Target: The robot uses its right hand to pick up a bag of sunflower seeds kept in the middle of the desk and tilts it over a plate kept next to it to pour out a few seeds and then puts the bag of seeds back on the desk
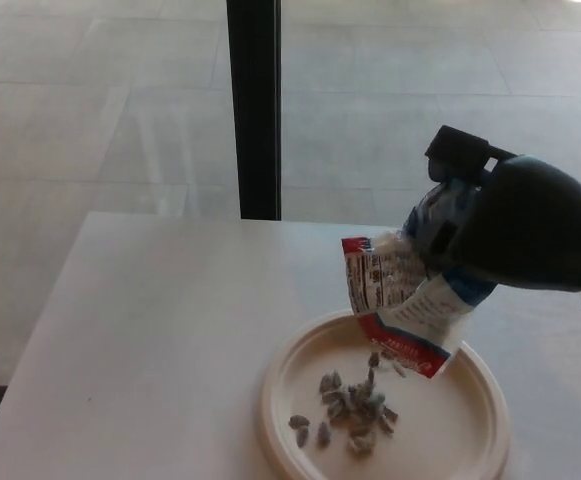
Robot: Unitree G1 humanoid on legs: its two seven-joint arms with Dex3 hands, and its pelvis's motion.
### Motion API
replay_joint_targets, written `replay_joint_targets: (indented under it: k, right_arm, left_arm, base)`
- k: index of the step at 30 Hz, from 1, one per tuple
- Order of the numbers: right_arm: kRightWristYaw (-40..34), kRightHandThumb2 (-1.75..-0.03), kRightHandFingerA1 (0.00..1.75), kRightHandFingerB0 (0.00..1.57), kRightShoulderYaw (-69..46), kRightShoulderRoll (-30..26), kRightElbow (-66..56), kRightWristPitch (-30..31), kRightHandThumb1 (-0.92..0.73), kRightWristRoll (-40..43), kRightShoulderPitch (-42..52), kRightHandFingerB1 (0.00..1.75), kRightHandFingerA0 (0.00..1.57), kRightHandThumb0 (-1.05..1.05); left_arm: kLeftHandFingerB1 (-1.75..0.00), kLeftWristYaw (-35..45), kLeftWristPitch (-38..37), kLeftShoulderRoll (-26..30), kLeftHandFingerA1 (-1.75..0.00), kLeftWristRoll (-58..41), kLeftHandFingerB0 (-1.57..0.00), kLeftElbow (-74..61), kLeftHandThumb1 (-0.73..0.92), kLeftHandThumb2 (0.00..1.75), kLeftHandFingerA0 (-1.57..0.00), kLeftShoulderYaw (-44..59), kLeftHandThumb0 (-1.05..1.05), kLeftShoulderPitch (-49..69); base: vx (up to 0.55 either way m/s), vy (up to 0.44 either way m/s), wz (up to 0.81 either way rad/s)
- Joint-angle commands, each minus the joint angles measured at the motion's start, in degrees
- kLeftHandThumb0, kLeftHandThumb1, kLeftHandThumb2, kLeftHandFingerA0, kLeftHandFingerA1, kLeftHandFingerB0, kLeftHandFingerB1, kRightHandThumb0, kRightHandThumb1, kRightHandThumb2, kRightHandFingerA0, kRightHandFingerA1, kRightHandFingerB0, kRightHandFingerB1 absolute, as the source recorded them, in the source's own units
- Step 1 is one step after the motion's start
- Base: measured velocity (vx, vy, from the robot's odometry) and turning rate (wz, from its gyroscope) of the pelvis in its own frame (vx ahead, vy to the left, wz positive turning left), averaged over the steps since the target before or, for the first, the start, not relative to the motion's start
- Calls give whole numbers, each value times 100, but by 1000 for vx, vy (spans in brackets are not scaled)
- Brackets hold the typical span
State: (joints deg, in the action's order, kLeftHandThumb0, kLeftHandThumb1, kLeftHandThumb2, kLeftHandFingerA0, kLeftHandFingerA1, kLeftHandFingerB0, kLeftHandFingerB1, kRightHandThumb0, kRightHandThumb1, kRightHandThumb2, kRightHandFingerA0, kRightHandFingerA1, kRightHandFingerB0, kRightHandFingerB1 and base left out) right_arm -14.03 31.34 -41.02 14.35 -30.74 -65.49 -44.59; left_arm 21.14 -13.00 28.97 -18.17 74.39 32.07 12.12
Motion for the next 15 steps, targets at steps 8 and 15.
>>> replay_joint_targets:
  k: [8, 15]
  right_arm:
    - [139, -95, 137, 84, -181, 207, -426, 81, -45, 156, 335, 83, 128, -40]
    - [871, -62, 168, 90, -663, 615, -416, 429, -60, 1011, 1017, 96, 90, -29]
  left_arm:
    - [-39, -57, -38, 122, -55, 54, -44, 23, 82, 65, -47, -23, -84, 34]
    - [-39, -69, -74, 75, -53, 81, -44, 27, 81, 64, -46, -51, -86, 61]
  base:
    - [0, 0, 0]
    - [0, 0, 0]
